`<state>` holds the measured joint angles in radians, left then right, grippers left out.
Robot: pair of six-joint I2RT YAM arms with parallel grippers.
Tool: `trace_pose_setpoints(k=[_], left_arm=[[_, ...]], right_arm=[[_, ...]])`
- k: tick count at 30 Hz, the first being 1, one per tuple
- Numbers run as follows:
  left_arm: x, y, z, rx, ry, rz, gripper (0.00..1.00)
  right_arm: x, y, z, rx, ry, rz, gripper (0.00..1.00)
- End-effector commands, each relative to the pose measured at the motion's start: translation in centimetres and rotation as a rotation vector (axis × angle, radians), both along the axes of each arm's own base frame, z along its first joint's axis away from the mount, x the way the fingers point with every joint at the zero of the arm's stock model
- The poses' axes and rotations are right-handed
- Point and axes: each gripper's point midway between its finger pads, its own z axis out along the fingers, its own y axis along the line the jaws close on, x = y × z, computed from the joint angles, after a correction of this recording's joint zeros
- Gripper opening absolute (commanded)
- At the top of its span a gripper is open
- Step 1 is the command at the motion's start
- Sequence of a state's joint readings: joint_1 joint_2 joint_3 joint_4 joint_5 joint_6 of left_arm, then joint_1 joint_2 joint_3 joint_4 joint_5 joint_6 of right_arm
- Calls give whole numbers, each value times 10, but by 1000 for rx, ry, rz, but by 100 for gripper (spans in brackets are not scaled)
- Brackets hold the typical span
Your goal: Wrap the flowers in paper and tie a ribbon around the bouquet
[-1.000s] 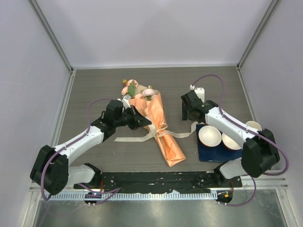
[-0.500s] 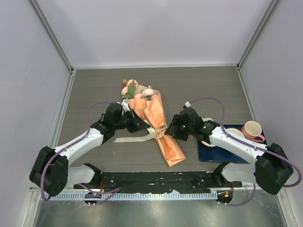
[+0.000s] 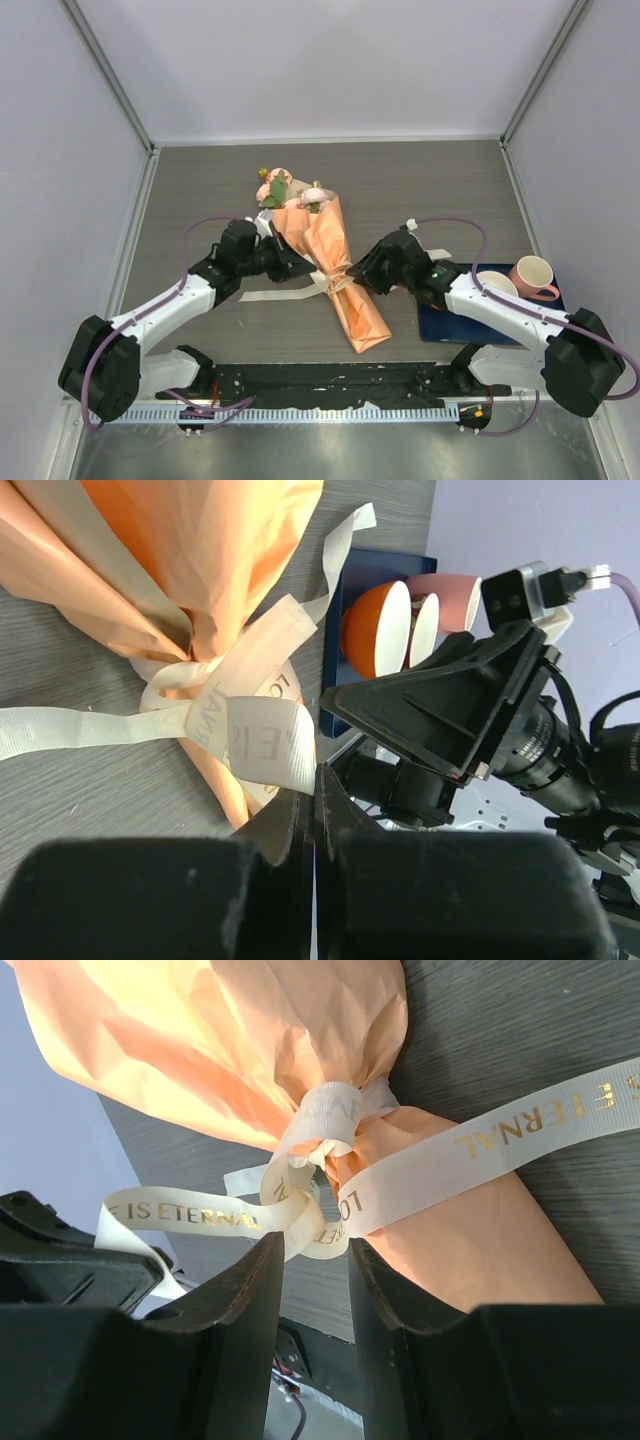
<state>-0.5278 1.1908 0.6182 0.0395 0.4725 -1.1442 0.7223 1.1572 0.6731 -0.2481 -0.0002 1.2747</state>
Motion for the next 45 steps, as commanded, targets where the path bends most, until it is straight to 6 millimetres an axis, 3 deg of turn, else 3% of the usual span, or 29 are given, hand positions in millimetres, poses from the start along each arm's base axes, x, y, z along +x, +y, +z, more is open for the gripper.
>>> trace_pose_setpoints(k=[1, 14, 16, 23, 31, 35, 45], left_arm=[[-1, -3, 21, -48, -65, -24, 0], [-7, -2, 27, -81, -65, -28, 0], [-9, -2, 28, -86, -64, -34, 0], [-15, -2, 30, -95, -65, -51, 0], [-25, -2, 16, -85, -29, -68, 0], [-31, -4, 13, -89, -24, -79, 0], [-52, -1, -12, -60, 43, -99, 0]], right_arm=[[4, 2, 0, 28, 14, -61, 38], [5, 7, -21, 34, 68, -73, 37], [6, 8, -25, 28, 72, -73, 30], [12, 12, -26, 35, 62, -81, 26], [20, 15, -27, 36, 35, -87, 15], [24, 20, -26, 47, 17, -73, 0], [32, 24, -20, 77, -43, -71, 0]])
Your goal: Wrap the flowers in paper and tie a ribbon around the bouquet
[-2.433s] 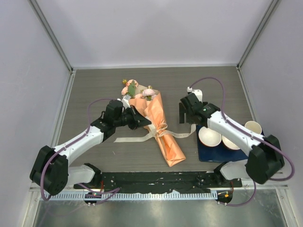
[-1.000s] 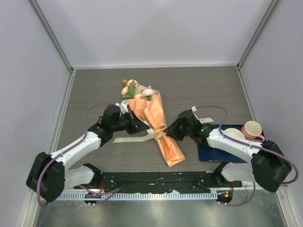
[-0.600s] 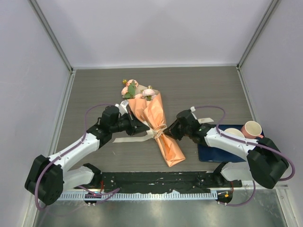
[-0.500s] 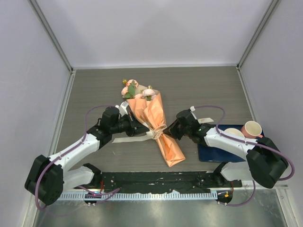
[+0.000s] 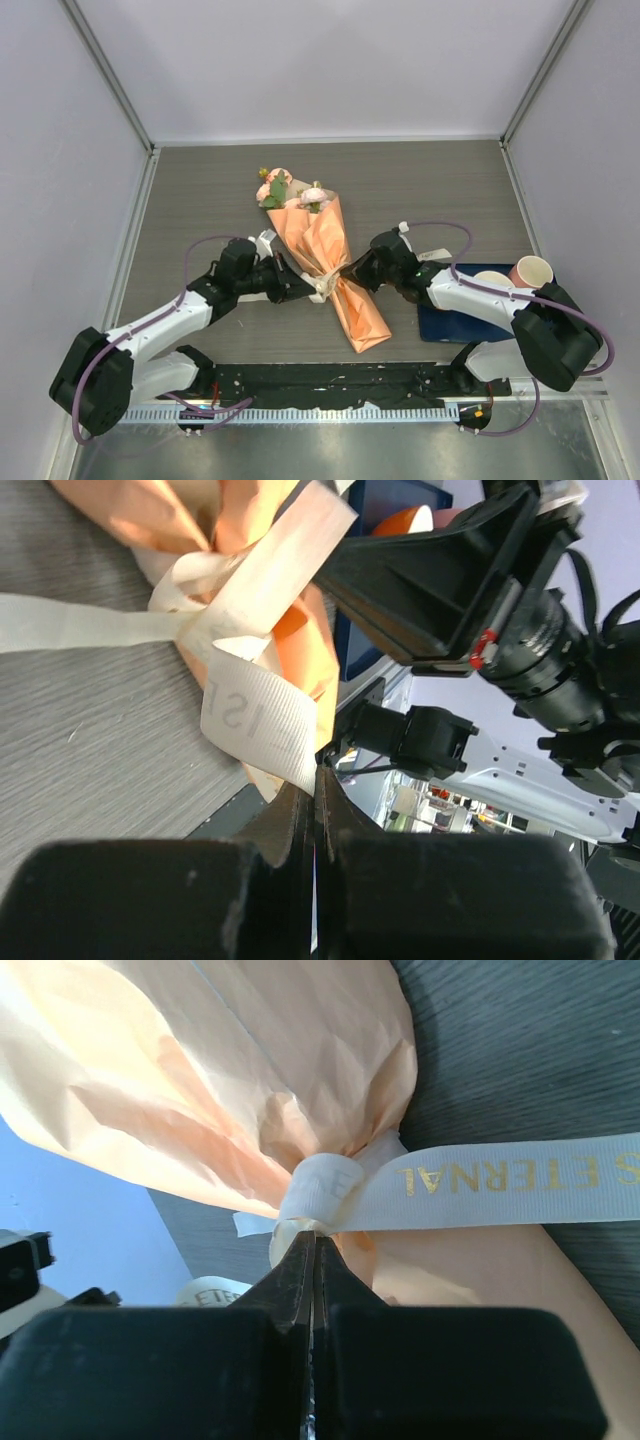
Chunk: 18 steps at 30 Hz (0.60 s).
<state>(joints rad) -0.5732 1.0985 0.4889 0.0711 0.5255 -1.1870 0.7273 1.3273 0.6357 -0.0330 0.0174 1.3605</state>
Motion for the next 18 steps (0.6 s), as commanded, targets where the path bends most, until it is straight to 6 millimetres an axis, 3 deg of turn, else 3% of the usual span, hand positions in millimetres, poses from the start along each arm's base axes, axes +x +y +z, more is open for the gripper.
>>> trace_pose_setpoints(k=[1, 4, 8, 10, 11, 12, 13, 15, 17, 18], left_arm=[[-13, 0, -1, -17, -4, -31, 0], [-20, 8, -12, 38, 6, -34, 7], [-34, 26, -30, 152, 31, -41, 39], [-31, 33, -24, 210, -45, -59, 53], [-37, 43, -28, 271, -28, -64, 56], [-30, 53, -30, 345, -61, -39, 59], [-19, 53, -10, 367, -119, -31, 61], [-11, 57, -6, 436, -174, -76, 63], [6, 40, 18, 402, -257, -119, 51], [12, 31, 9, 407, -231, -151, 45]], right_arm=[[10, 6, 10, 32, -67, -10, 0], [8, 3, 8, 31, -65, -19, 0], [6, 0, 9, 27, -69, -16, 0], [4, 2, 7, 29, -63, -7, 0], [2, 2, 5, 31, -57, -1, 1], [3, 2, 5, 32, -60, -2, 0], [2, 2, 5, 33, -61, 2, 0], [1, 3, 5, 45, -68, 10, 0], [2, 4, 10, 63, -88, 12, 0], [2, 5, 11, 66, -94, 13, 0]])
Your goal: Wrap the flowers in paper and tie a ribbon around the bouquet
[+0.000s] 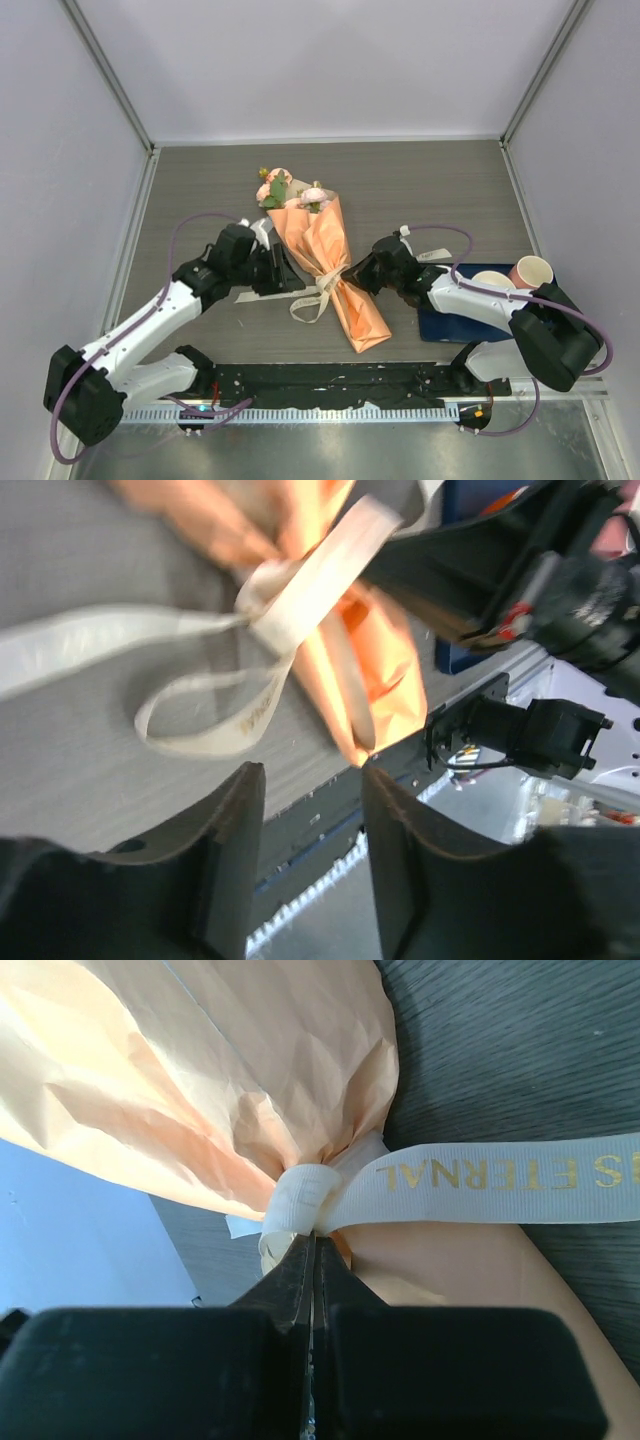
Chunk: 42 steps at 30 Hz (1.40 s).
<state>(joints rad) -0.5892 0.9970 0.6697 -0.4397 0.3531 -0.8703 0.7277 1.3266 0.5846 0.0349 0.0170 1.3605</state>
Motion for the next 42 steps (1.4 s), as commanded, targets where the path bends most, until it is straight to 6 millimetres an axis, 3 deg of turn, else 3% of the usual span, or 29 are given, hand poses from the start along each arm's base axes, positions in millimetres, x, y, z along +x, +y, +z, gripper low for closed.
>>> trace_pose_setpoints(k=[1, 6, 7, 10, 22, 24, 25, 28, 42], left_arm=[[33, -21, 24, 56, -135, -138, 41], [58, -52, 10, 116, -168, -207, 44], [64, -57, 3, 132, -151, -209, 38], [76, -55, -8, 190, -125, -171, 19], [91, -60, -37, 232, -104, -92, 10], [93, -62, -42, 235, -93, -93, 10], [92, -65, -42, 230, -93, -100, 10], [92, -70, -42, 221, -89, -114, 9], [76, -92, -28, 117, -63, -180, 12]], right_arm=[[6, 7, 22, 62, -92, 12, 0], [7, 10, 26, 72, -104, 19, 0], [7, 9, 25, 70, -104, 18, 0], [6, 11, 26, 75, -106, 26, 0], [-5, 8, 14, 55, -76, 59, 1], [-6, 9, 15, 58, -78, 70, 7], [-6, 9, 16, 57, -83, 74, 16], [-8, 8, 19, 57, -89, 75, 25], [-16, 1, 12, 12, -39, 81, 31]])
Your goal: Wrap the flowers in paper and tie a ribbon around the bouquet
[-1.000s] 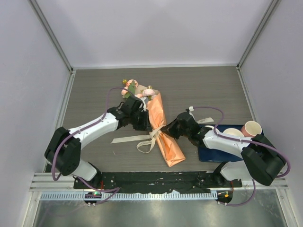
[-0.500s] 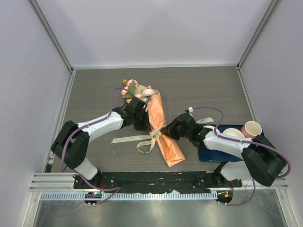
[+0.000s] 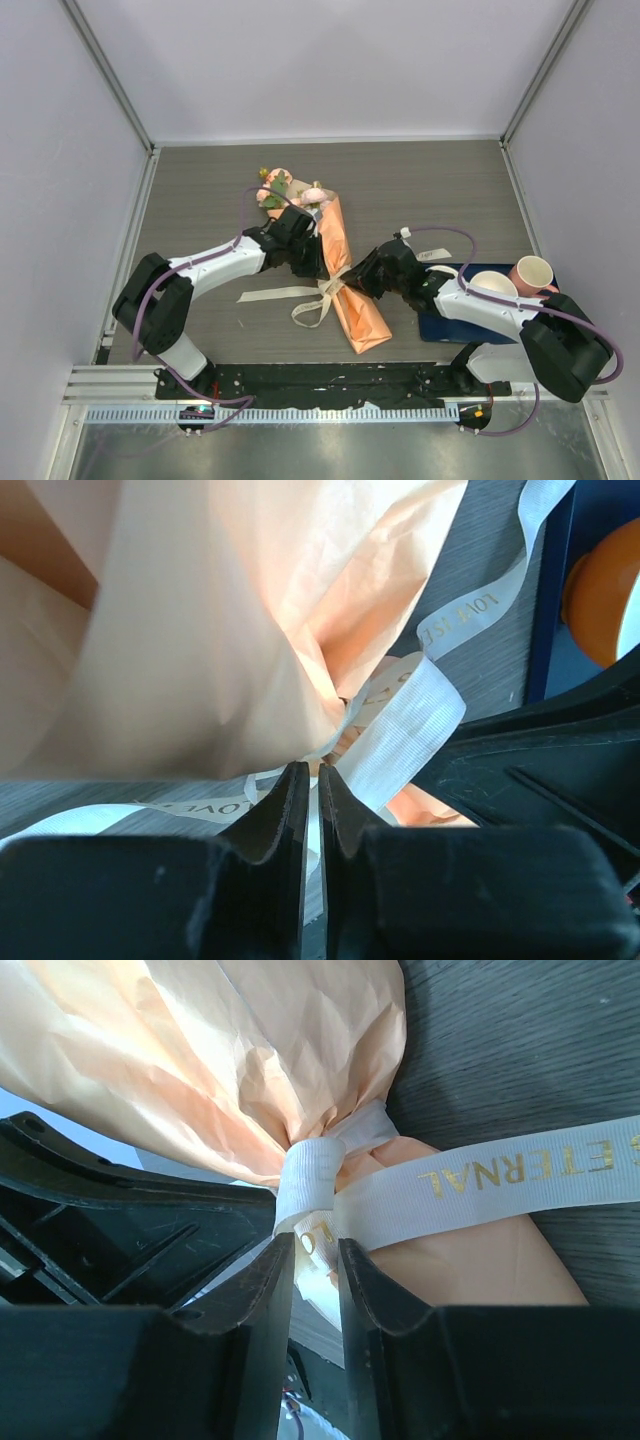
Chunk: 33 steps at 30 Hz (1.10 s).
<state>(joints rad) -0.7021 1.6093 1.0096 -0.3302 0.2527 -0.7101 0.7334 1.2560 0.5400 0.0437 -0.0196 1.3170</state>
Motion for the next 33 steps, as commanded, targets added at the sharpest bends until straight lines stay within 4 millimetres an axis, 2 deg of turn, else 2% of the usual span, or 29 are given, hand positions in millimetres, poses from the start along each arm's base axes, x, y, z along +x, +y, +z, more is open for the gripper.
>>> trace_pose_setpoints(k=[1, 6, 12, 13, 18, 23, 28, 32, 33], left_arm=[[5, -20, 29, -104, -33, -28, 13], [-1, -29, 27, -138, 11, -51, 12], [-6, -34, 28, -189, 22, -62, 13], [-8, -36, 28, -200, 32, -71, 13], [-8, -36, 25, -194, 47, -61, 13], [-2, -29, 44, -177, -20, -43, 14], [4, -14, 56, -122, -59, -19, 19], [13, 1, 51, -85, -44, 15, 23], [12, 5, 39, -59, -5, 12, 22]], right_arm=[[-2, 3, 3, -7, -3, 20, 31], [3, 9, 5, 11, -20, 24, 30], [9, 9, 7, 13, -34, 2, 2], [10, 9, 7, 15, -39, -1, 1], [12, 11, 7, 18, -43, -1, 1], [16, 12, 13, 37, -90, 8, 0], [25, 22, 14, 64, -124, 29, 0], [24, 22, 13, 65, -113, 35, 1], [23, 20, 12, 55, -112, 34, 0]])
